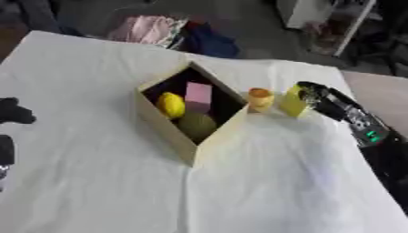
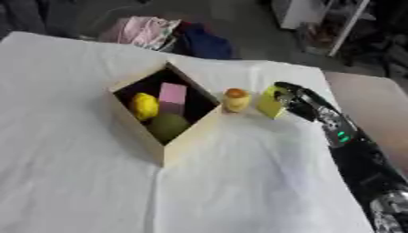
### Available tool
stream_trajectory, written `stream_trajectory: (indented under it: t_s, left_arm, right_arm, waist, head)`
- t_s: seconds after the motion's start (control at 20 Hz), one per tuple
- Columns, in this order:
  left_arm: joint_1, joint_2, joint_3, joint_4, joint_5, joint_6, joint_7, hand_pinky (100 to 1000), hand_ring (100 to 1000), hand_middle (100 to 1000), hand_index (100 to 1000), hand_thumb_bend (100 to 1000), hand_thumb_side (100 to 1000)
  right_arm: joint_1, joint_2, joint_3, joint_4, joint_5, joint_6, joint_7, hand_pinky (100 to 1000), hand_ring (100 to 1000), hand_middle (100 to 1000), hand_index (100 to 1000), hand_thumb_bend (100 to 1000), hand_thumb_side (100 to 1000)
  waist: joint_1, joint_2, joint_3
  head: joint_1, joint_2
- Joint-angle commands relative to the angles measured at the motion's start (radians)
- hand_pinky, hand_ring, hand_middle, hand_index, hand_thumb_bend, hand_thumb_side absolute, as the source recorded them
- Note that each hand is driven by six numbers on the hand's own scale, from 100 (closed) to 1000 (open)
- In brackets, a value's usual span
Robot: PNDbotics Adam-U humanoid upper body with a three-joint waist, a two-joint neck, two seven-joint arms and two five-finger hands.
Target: Pick up objects on the table and place them in the box.
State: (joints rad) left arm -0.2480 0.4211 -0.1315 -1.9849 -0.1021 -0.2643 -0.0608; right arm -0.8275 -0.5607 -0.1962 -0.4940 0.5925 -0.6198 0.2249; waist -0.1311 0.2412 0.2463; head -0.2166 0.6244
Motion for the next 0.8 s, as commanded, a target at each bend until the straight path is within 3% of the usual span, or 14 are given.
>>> stream_trajectory:
  t_s: [0.05, 0.2, 0.4, 0.45, 0.5, 0.8]
  left_arm:
    - [-0.008, 0.005, 0.006, -0.015, 0.004, -0.003, -0.004, 785, 682, 648, 826, 100, 550]
    - [-0.008, 0.005, 0.005, -0.015, 0.004, -0.003, -0.006, 785, 682, 648, 826, 100, 550]
    - [-0.008, 0.006, 0.005, -0.015, 0.004, -0.005, -0.007, 785, 683, 649, 827, 100, 551]
    - [-0.008, 0.006, 0.005, -0.015, 0.004, -0.005, -0.007, 784, 683, 649, 826, 100, 551]
    - [-0.008, 0.006, 0.006, -0.015, 0.004, -0.005, -0.007, 784, 683, 649, 826, 100, 551]
    - [-0.007, 0.005, 0.005, -0.015, 0.005, -0.005, -0.009, 784, 686, 650, 827, 100, 551]
  right_arm:
    - [0.002, -0.021, 0.004, -0.009, 0.058, -0.01, -0.009, 810, 827, 843, 962, 100, 776]
    - [0.003, -0.021, 0.002, -0.017, 0.104, -0.01, -0.034, 806, 816, 837, 961, 100, 669]
    - [0.004, -0.02, -0.002, -0.027, 0.164, -0.01, -0.074, 783, 783, 810, 957, 100, 392]
    - [0.004, -0.019, -0.003, -0.028, 0.175, -0.011, -0.083, 770, 770, 799, 954, 100, 260]
    - [0.004, -0.019, -0.003, -0.029, 0.185, -0.01, -0.09, 753, 752, 785, 949, 100, 205]
    - [0.005, -0.019, -0.012, -0.04, 0.205, -0.009, -0.146, 599, 570, 622, 902, 100, 198]
  waist:
    - [-0.003, 0.006, -0.002]
    - [-0.003, 0.007, -0.003]
    - [-0.002, 0.007, -0.004]
    - [-0.002, 0.007, -0.004]
    - [-0.002, 0.006, -0.004]
    - [-0.001, 0.006, -0.006]
  head:
    - [0.002, 0.005]
    - [0.003, 0.005]
    - [0.004, 0.005]
    - [0.003, 0.005]
    - [0.003, 0.005]
    - [0.004, 0.003]
